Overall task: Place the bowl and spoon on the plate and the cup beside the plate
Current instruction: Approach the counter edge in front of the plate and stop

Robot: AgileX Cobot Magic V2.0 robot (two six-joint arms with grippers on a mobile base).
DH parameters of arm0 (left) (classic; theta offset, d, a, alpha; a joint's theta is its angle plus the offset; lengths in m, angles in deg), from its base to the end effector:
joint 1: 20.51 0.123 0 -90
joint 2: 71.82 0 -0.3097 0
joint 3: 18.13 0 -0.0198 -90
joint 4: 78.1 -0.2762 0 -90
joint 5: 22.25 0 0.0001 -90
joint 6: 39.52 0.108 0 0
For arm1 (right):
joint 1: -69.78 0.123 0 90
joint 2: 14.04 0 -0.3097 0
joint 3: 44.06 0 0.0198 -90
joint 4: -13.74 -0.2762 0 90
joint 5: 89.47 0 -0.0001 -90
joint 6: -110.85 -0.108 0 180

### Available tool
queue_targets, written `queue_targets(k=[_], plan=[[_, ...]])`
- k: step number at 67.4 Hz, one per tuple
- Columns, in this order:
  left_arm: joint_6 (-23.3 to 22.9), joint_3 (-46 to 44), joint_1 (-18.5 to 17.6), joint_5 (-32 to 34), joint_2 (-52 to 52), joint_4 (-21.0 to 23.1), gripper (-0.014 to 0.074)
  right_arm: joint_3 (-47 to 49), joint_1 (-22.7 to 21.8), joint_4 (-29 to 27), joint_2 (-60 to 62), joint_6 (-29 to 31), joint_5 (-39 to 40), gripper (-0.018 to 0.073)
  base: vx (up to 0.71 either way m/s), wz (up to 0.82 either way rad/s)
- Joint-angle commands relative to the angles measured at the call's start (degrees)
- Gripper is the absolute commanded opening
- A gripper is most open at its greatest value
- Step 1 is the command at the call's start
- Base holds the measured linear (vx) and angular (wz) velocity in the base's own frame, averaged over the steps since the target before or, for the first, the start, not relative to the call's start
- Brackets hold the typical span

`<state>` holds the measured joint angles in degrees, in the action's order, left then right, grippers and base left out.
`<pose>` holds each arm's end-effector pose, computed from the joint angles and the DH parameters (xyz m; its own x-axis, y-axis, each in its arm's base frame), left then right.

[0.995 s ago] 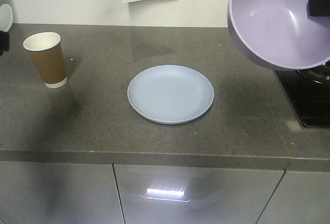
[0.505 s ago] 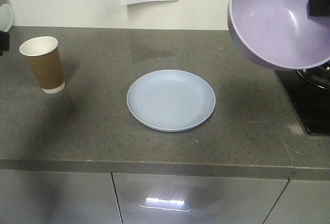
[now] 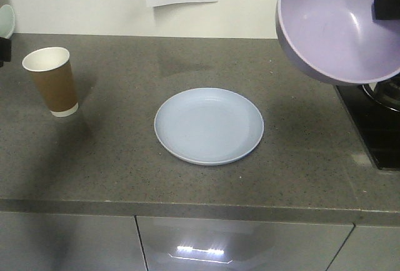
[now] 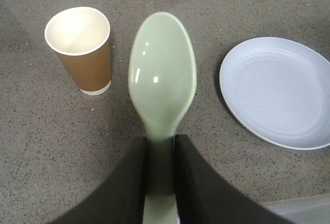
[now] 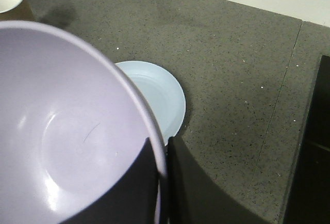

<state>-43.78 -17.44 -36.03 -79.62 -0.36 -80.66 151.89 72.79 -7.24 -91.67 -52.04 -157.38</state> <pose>0.2339 -0.0607 0.4514 -0.6241 0.1212 -0.7719 0.2083 0.9779 -0.0149 0.2452 0.0488 0.5109 -0.5620 -0.1758 -0.8083 -0.4018 0.9122 0.0810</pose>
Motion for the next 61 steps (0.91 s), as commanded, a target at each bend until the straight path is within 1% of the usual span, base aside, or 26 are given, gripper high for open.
queue_targets(k=[1,61], plan=[[-0.49,-1.53,-0.21,3.2,-1.09,0.21,-0.0006,1.54,-0.27,-1.1,1.17,-0.07,3.59,-0.0004,0.03,0.01],[-0.49,-1.53,-0.21,3.2,-1.09,0.21,-0.0006,1.54,-0.27,-1.1,1.17,-0.07,3.59,-0.0004,0.03,0.01]])
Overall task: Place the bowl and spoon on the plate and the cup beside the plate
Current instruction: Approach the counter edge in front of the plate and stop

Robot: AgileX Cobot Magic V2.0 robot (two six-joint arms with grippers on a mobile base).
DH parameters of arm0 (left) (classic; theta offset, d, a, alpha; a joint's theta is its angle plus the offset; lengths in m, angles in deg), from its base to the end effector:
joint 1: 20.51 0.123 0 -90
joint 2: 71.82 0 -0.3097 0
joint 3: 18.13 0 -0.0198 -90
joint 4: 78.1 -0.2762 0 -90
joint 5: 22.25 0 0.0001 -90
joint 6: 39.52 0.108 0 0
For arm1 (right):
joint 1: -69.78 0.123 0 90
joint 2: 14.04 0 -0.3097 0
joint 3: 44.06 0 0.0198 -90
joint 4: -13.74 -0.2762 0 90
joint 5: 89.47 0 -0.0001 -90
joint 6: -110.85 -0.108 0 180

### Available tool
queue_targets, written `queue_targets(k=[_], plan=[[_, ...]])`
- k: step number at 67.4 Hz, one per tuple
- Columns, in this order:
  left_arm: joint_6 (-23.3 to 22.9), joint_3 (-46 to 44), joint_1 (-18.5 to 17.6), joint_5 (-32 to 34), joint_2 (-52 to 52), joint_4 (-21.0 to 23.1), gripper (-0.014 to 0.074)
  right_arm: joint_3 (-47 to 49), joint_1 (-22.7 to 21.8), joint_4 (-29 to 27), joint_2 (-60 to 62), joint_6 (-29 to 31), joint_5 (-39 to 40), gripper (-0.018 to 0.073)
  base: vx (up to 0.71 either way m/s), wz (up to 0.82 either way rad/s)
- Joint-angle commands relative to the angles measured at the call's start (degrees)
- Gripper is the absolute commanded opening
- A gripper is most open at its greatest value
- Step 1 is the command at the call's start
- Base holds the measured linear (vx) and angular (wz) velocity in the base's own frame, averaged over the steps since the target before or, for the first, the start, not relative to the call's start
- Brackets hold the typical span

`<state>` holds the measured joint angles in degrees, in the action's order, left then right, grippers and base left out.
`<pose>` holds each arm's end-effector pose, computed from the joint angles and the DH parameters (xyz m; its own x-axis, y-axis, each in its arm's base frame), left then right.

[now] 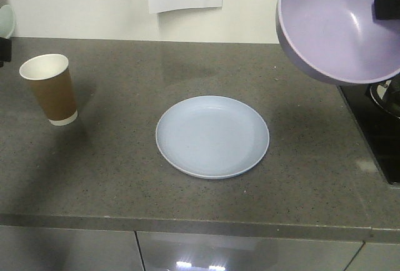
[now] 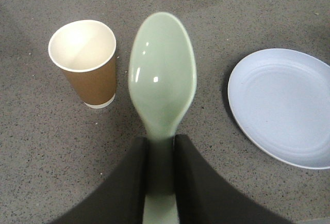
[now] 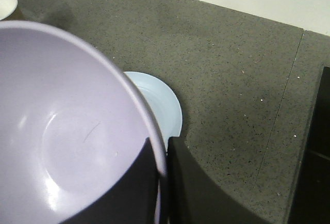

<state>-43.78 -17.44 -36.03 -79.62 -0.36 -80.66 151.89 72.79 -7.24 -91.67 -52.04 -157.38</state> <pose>0.2339 -0.0607 0.4514 -0.6241 0.1212 -0.7719 0.2083 0.9779 -0.0149 0.2452 0.0488 0.5109 -0.5620 -0.1758 -0.8083 -0.4018 0.9122 0.0810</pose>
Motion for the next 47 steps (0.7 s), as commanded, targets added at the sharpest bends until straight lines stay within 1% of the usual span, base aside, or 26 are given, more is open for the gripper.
queue_targets(k=[1,47], plan=[[-0.49,-1.53,-0.21,3.2,-1.09,0.21,-0.0006,1.54,-0.27,-1.1,1.17,-0.07,3.59,-0.0004,0.03,0.0],[-0.49,-1.53,-0.21,3.2,-1.09,0.21,-0.0006,1.54,-0.27,-1.1,1.17,-0.07,3.59,-0.0004,0.03,0.01]])
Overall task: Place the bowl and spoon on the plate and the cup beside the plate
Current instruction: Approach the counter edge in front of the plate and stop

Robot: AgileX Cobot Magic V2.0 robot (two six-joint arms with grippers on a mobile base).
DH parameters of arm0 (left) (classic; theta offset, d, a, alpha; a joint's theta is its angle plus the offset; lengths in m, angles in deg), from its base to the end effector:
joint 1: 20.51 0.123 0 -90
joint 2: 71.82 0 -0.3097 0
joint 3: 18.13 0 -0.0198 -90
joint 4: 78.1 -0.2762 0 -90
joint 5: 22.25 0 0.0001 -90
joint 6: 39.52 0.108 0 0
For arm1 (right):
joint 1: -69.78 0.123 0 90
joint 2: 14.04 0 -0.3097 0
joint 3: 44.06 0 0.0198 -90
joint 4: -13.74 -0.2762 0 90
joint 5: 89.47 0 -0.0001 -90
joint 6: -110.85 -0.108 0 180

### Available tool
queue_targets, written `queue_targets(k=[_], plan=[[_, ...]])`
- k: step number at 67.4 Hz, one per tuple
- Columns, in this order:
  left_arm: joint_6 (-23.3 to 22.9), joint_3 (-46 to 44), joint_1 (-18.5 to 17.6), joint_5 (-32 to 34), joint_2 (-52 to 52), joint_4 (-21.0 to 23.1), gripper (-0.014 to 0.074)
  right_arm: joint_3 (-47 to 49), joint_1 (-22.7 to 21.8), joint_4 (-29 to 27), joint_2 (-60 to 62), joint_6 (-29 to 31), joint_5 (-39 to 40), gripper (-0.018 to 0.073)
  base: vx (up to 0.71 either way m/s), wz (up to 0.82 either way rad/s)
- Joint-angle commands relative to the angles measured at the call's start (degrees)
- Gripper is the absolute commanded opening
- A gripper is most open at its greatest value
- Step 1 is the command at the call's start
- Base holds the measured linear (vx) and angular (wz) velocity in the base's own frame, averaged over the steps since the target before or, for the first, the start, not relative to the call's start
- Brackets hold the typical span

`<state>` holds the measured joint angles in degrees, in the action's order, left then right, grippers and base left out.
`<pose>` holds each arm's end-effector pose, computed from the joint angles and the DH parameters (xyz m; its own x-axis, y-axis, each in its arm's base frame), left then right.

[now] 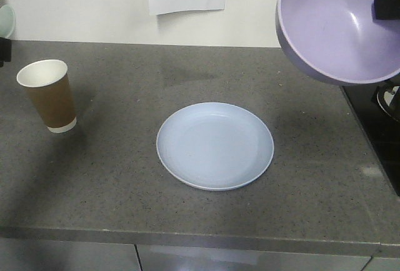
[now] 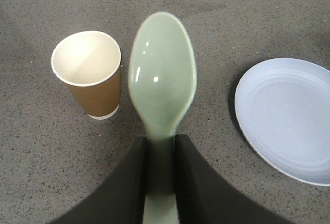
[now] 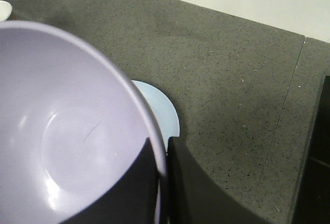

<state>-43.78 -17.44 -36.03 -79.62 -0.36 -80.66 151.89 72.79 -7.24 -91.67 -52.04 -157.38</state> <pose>0.2339 -0.0607 0.4514 -0.6241 0.1212 -0.7719 0.2083 0.9779 -0.0149 0.2452 0.0488 0.5109 -0.5620 -0.1758 -0.8083 -0.4018 0.9122 0.0810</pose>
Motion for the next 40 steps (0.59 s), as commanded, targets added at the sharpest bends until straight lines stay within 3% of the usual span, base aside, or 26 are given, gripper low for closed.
queue_targets(k=[1,40], plan=[[-0.49,-1.53,-0.21,3.2,-1.09,0.21,-0.0006,1.54,-0.27,-1.1,1.17,-0.07,3.59,-0.0004,0.04,0.01],[-0.49,-1.53,-0.21,3.2,-1.09,0.21,-0.0006,1.54,-0.27,-1.1,1.17,-0.07,3.59,-0.0004,0.03,0.0]])
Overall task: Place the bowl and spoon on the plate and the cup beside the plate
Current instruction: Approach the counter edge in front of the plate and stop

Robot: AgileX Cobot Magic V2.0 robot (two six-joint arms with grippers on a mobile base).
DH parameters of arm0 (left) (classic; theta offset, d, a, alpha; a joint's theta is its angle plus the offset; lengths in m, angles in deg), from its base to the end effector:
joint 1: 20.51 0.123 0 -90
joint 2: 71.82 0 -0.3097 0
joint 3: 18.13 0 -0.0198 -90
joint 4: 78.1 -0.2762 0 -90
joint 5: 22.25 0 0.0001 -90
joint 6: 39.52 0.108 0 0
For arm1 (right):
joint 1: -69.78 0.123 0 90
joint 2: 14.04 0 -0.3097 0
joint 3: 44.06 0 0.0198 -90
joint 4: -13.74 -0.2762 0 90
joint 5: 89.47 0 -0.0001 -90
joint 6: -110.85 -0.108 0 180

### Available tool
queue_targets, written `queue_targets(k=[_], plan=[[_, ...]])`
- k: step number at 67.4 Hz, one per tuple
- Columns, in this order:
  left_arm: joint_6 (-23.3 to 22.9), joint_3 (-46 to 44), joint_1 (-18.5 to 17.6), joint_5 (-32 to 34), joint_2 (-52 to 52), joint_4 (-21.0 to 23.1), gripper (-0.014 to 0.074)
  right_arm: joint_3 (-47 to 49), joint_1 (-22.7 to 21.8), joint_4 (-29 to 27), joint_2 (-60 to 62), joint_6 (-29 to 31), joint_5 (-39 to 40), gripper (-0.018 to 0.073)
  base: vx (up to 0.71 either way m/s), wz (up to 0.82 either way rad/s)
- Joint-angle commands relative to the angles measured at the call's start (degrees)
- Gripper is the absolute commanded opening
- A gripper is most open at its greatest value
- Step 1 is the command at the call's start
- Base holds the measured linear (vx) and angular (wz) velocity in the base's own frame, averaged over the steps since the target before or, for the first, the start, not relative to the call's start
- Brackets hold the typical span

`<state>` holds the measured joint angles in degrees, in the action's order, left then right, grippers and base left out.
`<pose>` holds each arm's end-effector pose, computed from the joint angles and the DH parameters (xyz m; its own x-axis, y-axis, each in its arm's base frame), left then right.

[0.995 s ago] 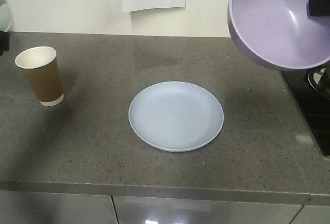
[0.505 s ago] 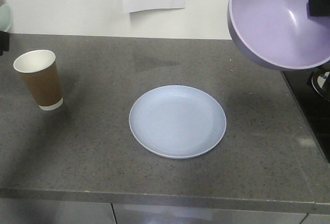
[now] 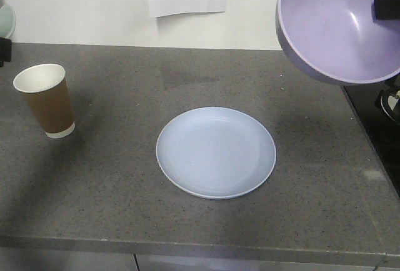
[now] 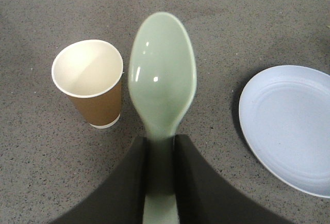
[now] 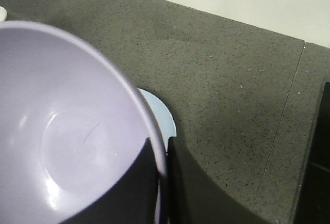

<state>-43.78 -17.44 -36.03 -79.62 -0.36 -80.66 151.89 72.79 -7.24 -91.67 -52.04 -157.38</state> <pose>0.2339 -0.0607 0.4514 -0.6241 0.1212 -0.7719 0.2083 0.9779 -0.0149 0.2452 0.0488 0.5109 -0.5620 -0.1758 -0.8083 -0.4018 0.9122 0.0810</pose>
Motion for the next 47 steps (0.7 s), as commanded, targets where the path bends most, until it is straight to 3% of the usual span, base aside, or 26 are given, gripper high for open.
queue_targets(k=[1,47], plan=[[-0.49,-1.53,-0.21,3.2,-1.09,0.21,-0.0006,1.54,-0.27,-1.1,1.17,-0.07,3.59,-0.0004,0.02,0.0],[-0.49,-1.53,-0.21,3.2,-1.09,0.21,-0.0006,1.54,-0.27,-1.1,1.17,-0.07,3.59,-0.0004,0.02,0.0]])
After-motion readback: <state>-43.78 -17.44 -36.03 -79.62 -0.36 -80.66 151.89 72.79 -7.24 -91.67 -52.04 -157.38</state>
